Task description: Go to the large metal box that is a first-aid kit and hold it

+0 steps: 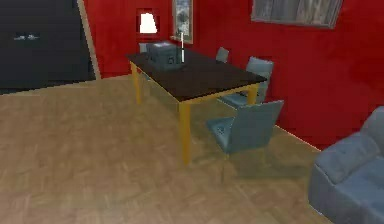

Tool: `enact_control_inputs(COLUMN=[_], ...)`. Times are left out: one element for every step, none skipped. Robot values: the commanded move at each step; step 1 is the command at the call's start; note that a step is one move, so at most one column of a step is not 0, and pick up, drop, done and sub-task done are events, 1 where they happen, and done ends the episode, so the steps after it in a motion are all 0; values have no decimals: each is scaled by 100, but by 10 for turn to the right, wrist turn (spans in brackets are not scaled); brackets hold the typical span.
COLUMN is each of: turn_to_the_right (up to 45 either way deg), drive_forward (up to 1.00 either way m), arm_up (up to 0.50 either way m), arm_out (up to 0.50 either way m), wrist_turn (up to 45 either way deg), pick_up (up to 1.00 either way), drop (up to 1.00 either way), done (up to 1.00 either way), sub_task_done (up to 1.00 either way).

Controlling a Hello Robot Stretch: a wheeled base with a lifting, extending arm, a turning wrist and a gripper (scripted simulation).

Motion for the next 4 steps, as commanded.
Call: enact_control_inputs(turn_to_the_right=[-210,0,-90,0], drive_forward=[0,100,0,35], arm_up=[0,0,0,0], arm_out=[0,0,0,0], wrist_turn=[0,0,0,0], pick_up=[0,0,0,0], drop=[0,0,0,0], done=[0,0,0,0], sub_task_done=[0,0,0,0])
